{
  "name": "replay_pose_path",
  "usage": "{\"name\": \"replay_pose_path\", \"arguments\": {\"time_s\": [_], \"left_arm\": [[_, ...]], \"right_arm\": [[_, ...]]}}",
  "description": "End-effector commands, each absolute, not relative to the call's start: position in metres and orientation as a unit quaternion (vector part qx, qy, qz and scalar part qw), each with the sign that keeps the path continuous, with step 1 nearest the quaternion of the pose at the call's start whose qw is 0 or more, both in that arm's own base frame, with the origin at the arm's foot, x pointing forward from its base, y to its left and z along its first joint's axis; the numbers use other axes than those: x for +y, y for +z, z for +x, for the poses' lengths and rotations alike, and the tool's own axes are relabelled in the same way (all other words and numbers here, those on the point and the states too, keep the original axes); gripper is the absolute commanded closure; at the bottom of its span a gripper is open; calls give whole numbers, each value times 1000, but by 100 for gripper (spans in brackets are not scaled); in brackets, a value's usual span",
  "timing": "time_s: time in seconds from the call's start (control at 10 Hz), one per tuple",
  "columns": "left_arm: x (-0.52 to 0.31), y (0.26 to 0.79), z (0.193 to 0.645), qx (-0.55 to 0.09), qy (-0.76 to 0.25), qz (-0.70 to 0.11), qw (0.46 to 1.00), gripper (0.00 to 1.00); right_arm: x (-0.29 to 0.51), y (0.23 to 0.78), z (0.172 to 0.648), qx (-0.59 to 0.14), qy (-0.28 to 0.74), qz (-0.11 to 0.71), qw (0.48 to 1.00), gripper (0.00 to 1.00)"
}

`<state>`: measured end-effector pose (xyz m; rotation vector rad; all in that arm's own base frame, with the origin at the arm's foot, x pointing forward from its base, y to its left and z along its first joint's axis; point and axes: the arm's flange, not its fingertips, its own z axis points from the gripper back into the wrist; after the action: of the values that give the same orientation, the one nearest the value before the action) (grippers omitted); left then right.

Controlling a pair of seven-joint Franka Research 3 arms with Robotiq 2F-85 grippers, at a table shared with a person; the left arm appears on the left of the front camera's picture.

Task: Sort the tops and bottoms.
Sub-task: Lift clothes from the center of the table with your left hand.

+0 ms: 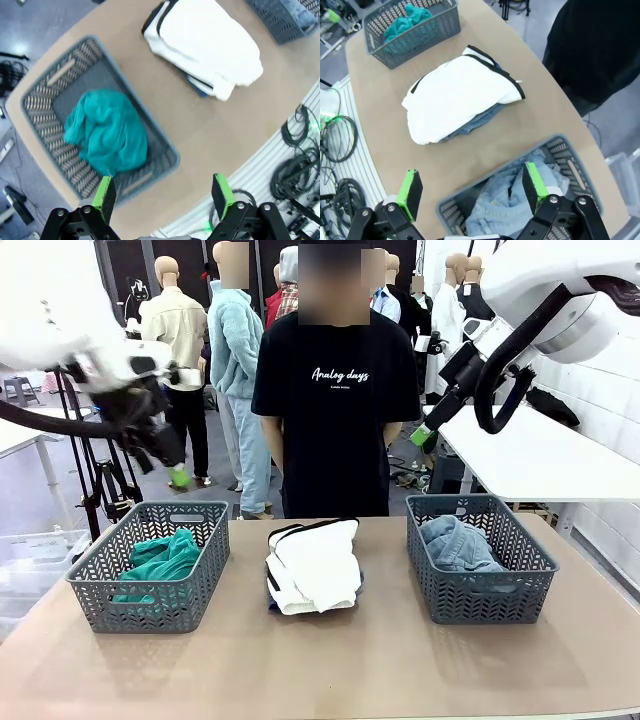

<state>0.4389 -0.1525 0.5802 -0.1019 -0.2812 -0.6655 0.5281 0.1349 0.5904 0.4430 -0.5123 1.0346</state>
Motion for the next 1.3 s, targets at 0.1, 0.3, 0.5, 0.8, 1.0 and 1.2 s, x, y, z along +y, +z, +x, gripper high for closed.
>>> {"name": "replay_pose_path", "arguments": {"time_s": [0.1,0.3,0.5,0.8,1.0,1.2], "left_arm": [[-203,512,470,-178,-317,-48,930,0],[-211,510,477,-168,-309,-36,935,0],[-218,493,479,-166,-324,-50,930,0],[-218,507,488,-181,-323,-38,928,0],[-276,478,520,-195,-342,-63,917,0],[-316,444,543,-186,-275,-50,942,0]], "right_arm": [[134,590,528,-242,491,207,811,0],[134,590,528,-242,491,207,811,0],[134,590,528,-242,491,207,811,0],[134,590,528,-242,491,207,811,0],[134,590,528,-242,491,207,811,0],[134,590,528,-242,491,207,811,0]]}}
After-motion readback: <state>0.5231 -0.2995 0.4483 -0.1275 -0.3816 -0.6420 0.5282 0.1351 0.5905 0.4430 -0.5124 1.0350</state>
